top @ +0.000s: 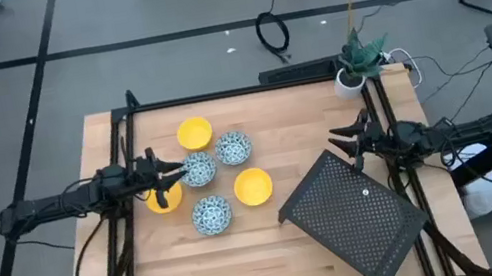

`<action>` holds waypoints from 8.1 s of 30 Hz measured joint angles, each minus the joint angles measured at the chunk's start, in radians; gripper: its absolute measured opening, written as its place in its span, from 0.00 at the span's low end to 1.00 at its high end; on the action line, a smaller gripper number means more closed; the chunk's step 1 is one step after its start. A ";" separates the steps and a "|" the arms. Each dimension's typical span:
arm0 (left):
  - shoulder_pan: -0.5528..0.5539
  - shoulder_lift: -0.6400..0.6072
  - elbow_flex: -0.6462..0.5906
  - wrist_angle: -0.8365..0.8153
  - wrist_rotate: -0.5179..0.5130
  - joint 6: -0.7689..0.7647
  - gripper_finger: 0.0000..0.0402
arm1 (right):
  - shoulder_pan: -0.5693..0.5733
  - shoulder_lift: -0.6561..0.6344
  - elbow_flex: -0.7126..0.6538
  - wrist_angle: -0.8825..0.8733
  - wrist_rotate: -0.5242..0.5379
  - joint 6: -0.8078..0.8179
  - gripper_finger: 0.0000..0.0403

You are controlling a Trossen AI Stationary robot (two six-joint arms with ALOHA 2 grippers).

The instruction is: Pick & Place Mini bowls

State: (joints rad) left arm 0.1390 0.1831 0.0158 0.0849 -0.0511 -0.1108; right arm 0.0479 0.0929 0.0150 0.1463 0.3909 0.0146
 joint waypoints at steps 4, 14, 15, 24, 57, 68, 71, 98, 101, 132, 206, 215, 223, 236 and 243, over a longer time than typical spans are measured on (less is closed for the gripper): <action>0.000 0.000 0.000 0.000 0.000 0.000 0.30 | 0.000 0.000 0.000 0.000 0.000 0.000 0.27; 0.000 0.000 0.000 0.000 0.000 0.001 0.30 | 0.000 0.000 0.000 0.000 0.000 0.000 0.27; 0.000 0.000 0.000 0.000 0.000 0.001 0.30 | 0.000 0.000 0.000 0.000 0.000 0.000 0.27; 0.000 0.000 0.000 0.000 0.000 0.001 0.30 | 0.000 0.000 0.000 0.000 0.000 0.000 0.27; 0.000 0.000 0.000 0.000 0.000 0.000 0.30 | 0.000 0.000 0.000 0.000 0.000 0.000 0.27; 0.000 0.000 0.000 0.000 0.000 0.001 0.30 | 0.000 0.000 0.000 0.000 0.000 0.000 0.27; 0.000 0.000 0.000 0.000 0.000 0.000 0.30 | 0.000 0.000 0.000 0.000 0.000 0.000 0.27; 0.000 0.000 0.000 0.000 0.000 0.001 0.30 | 0.000 0.000 0.000 0.000 0.000 0.000 0.27; 0.000 0.000 0.000 0.000 0.000 0.000 0.30 | 0.000 0.000 0.000 0.000 0.000 0.000 0.27; 0.000 0.000 0.000 0.000 0.000 0.001 0.30 | 0.000 0.000 0.000 0.000 0.000 0.000 0.27; 0.641 1.309 0.698 -0.462 -0.002 -0.423 0.64 | 0.000 0.000 0.000 0.000 0.000 0.000 0.27; 0.641 1.306 0.698 -0.419 -0.002 -0.407 0.58 | 0.000 0.000 0.000 0.000 0.000 0.000 0.27; 0.641 1.263 0.698 -0.420 -0.013 -0.357 0.53 | 0.000 0.000 0.000 0.000 0.000 0.000 0.27; 0.641 1.255 0.698 -0.438 -0.035 -0.365 0.40 | 0.000 0.000 0.000 0.000 0.000 0.000 0.27; 0.641 1.255 0.698 -0.459 -0.036 -0.365 0.31 | 0.000 0.000 0.000 0.000 0.000 0.000 0.27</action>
State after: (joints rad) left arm 0.7803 1.4384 0.7143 -0.3738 -0.0872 -0.4759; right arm 0.0477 0.0929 0.0149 0.1463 0.3910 0.0145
